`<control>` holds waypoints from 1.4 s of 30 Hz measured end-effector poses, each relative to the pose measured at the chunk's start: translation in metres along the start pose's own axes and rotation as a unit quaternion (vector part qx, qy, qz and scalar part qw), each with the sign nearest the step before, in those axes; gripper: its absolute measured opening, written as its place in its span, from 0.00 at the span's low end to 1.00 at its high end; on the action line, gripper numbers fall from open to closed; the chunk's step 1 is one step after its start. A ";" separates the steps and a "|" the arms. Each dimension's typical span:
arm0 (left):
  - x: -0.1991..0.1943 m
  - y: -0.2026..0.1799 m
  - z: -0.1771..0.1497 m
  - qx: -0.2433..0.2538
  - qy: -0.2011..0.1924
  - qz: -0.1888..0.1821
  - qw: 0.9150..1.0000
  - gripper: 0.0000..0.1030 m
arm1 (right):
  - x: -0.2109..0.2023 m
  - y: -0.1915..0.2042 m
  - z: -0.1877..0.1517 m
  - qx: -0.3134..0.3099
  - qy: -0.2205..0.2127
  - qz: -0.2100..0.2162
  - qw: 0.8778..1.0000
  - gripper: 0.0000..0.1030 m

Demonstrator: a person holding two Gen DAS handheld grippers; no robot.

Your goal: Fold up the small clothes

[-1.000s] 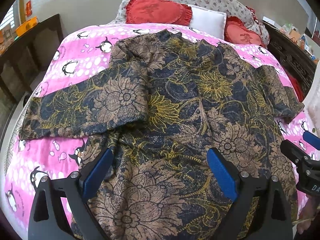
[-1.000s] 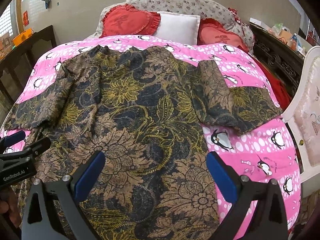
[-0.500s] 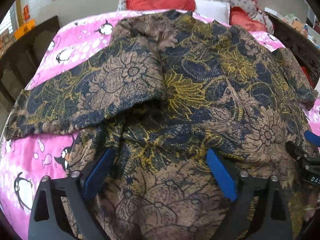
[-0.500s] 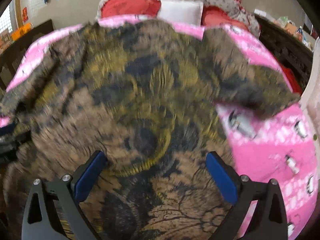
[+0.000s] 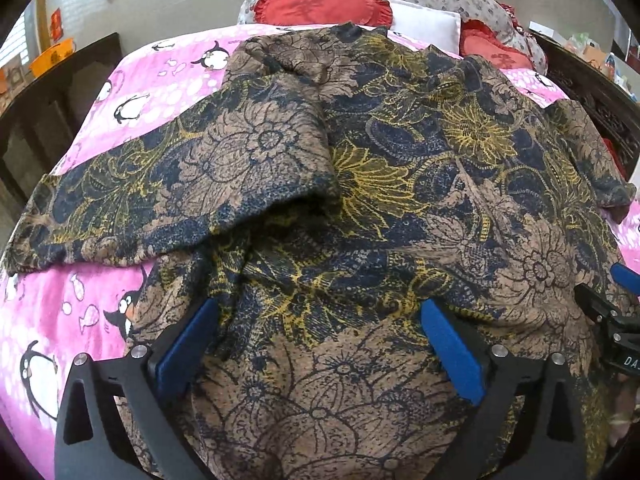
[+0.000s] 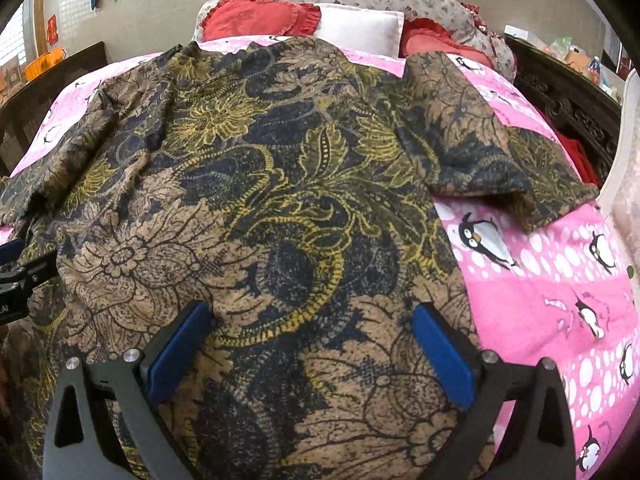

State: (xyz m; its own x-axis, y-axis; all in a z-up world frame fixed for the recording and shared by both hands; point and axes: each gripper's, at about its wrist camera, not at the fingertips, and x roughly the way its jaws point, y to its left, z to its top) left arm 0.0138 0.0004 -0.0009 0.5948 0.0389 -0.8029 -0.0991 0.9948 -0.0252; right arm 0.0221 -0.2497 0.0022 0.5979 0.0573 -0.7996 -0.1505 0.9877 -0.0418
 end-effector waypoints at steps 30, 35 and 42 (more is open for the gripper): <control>-0.070 0.283 0.004 -0.298 -0.057 -0.039 0.952 0.82 | 0.000 0.004 -0.001 -0.006 -0.004 -0.012 1.000 1.00; -0.043 0.287 -0.007 -0.333 -0.024 -0.101 0.937 0.71 | 0.000 0.005 -0.001 -0.006 -0.004 -0.013 1.000 1.00; -0.033 0.285 0.011 -0.322 -0.021 -0.093 0.942 0.34 | 0.000 0.005 -0.001 -0.007 -0.005 -0.014 1.000 1.00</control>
State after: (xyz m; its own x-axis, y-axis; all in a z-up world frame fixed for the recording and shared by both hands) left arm -0.0253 0.2836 0.0246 0.6789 -0.1129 -0.7255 -0.4459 0.7217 -0.5295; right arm 0.0200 -0.2452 0.0014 0.6099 0.0322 -0.7918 -0.1446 0.9869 -0.0713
